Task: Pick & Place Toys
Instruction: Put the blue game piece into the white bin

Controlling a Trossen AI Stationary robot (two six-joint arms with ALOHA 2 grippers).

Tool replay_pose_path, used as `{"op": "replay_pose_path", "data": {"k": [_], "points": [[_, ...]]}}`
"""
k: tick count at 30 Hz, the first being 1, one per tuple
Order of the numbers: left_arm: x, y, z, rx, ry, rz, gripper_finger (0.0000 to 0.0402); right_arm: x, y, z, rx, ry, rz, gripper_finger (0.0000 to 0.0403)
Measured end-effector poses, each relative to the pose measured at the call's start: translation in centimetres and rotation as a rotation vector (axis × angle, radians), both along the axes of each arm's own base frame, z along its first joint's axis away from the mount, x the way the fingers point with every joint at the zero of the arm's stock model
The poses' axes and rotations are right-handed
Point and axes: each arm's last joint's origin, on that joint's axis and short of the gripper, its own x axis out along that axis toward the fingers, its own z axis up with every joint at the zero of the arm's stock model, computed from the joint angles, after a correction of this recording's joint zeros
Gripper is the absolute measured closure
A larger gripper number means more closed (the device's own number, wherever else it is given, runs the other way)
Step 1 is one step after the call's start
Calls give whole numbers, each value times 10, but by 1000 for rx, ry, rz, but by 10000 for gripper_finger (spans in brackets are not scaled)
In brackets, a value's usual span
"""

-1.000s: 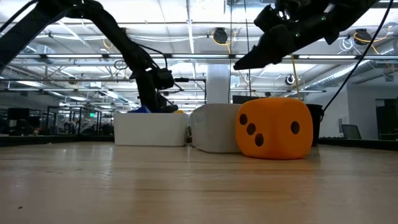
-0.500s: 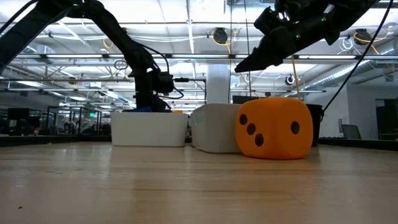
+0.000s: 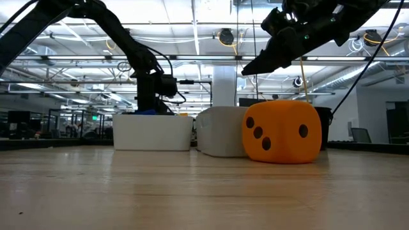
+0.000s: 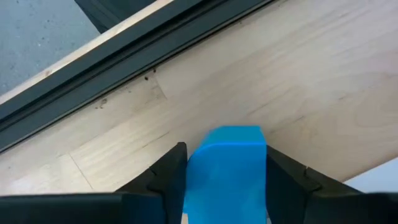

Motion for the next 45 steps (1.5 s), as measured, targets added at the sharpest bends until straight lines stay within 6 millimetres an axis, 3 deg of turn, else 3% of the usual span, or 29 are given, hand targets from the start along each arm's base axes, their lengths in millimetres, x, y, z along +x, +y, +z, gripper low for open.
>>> {"op": "replay_pose_path", "data": {"k": [9,15,22,25,33,39,45], "points": [[-1,0,4,36,31,-30,235,0,0,-1,-1,6,1,133],[-7,-7,41,124,-11,-39,235,0,0,-1,-1,6,1,133],[-1,-52,103,236,-88,-241,235,0,0,-1,-2,6,1,133],[10,-76,115,271,-113,-365,235,0,0,-1,-2,6,0,133],[46,-119,97,248,-41,-699,226,0,0,-1,-15,8,4,133],[62,-132,78,225,4,-817,234,0,0,-1,-14,8,4,133],[68,-141,74,219,0,-852,167,0,0,-1,-14,8,4,133]]}}
